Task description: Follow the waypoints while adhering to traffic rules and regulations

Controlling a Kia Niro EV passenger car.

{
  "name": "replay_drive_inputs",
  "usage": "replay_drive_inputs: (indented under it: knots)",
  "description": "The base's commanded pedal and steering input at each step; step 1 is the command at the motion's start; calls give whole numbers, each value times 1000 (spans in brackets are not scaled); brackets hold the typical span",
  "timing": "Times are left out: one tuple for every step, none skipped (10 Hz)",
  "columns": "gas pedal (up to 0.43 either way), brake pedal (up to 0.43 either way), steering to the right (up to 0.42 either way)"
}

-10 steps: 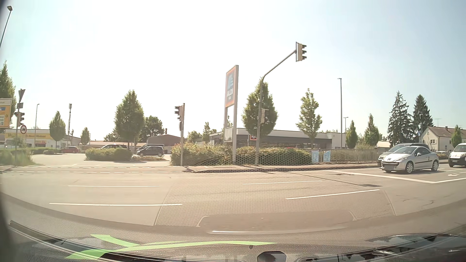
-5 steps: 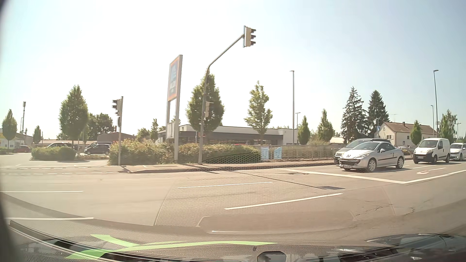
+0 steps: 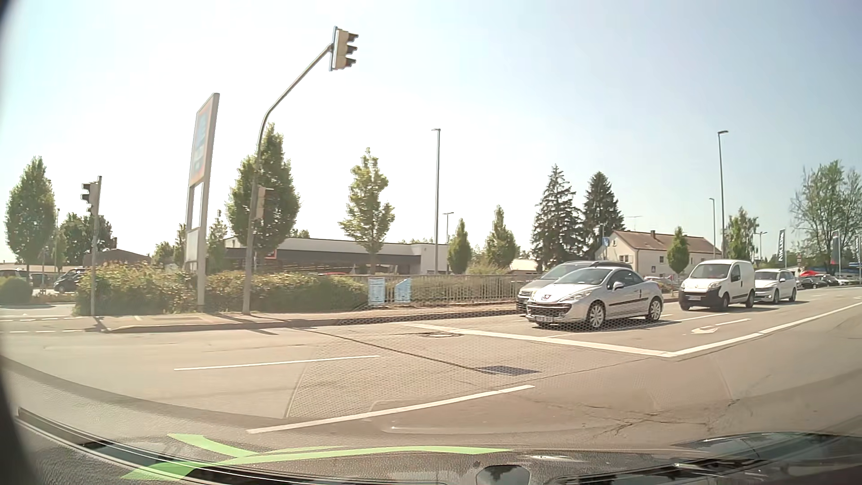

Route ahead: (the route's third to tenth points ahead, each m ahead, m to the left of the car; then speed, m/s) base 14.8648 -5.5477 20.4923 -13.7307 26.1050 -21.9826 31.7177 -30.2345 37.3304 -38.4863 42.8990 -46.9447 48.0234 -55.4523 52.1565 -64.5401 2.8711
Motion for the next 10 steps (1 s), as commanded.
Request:
replay_drive_inputs:
  knots:
    - [79,0,540]
    - [118,0,540]
    - [138,0,540]
    - [177,0,540]
    - [197,0,541]
    - [220,0,541]
    - [248,0,545]
    - [268,0,548]
    - [280,0,548]
    - [280,0,548]
